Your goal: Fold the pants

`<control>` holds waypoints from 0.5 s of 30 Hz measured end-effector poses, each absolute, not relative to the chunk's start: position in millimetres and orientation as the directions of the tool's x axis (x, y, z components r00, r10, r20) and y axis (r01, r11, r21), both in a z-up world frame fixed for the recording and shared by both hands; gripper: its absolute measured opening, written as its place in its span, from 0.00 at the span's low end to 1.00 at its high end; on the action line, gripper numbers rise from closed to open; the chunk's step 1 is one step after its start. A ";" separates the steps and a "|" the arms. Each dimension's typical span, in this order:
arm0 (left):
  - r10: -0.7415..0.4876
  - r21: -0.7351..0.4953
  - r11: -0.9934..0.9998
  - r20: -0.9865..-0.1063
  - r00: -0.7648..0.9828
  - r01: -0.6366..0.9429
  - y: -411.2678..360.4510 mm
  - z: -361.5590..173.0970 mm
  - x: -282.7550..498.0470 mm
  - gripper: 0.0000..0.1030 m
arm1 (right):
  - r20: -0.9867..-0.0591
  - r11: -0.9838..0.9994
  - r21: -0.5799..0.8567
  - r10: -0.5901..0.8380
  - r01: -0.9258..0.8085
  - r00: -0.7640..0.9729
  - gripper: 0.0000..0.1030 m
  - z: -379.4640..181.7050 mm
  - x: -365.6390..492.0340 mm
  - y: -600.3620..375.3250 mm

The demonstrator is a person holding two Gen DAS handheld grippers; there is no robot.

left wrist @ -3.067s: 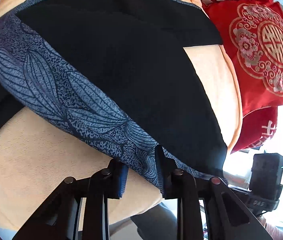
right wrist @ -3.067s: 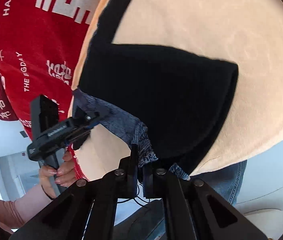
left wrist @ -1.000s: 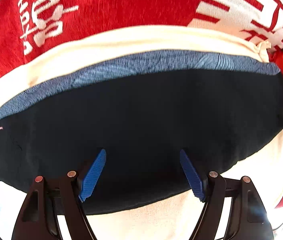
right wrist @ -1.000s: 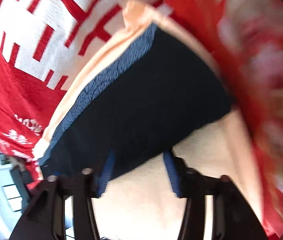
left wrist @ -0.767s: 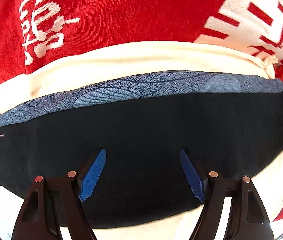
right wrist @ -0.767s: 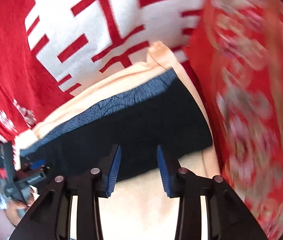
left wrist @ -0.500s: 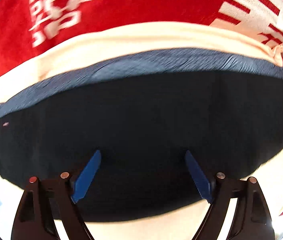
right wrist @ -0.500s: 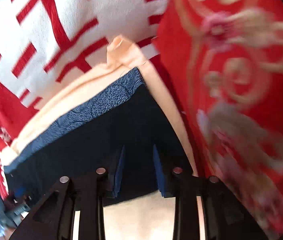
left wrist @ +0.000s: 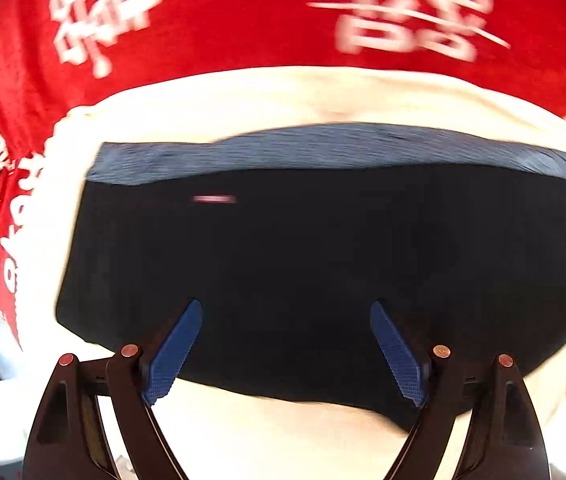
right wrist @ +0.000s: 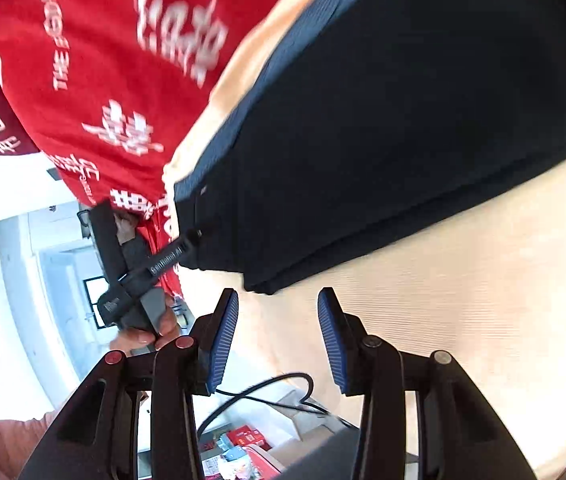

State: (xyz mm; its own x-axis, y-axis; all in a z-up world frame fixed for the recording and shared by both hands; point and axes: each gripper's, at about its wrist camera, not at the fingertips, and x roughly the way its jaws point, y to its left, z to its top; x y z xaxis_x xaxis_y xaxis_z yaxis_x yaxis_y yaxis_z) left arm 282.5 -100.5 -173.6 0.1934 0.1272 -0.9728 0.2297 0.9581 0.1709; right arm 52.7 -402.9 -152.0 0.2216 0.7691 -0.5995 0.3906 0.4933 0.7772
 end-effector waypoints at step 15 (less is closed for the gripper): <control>0.031 0.092 0.955 -0.976 0.214 0.281 18.0 -225.1 310.1 0.94 | -0.599 0.473 0.783 0.750 0.404 0.282 0.10 -171.0 84.7 -330.6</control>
State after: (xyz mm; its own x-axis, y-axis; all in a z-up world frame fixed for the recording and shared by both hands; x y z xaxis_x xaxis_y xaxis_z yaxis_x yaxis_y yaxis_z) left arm 310.1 18.0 -225.1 0.2143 0.0306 -0.9763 0.2813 0.9552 0.0917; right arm 84.7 -330.6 -171.0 0.2823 0.7496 -0.5987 0.4035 0.4734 0.7830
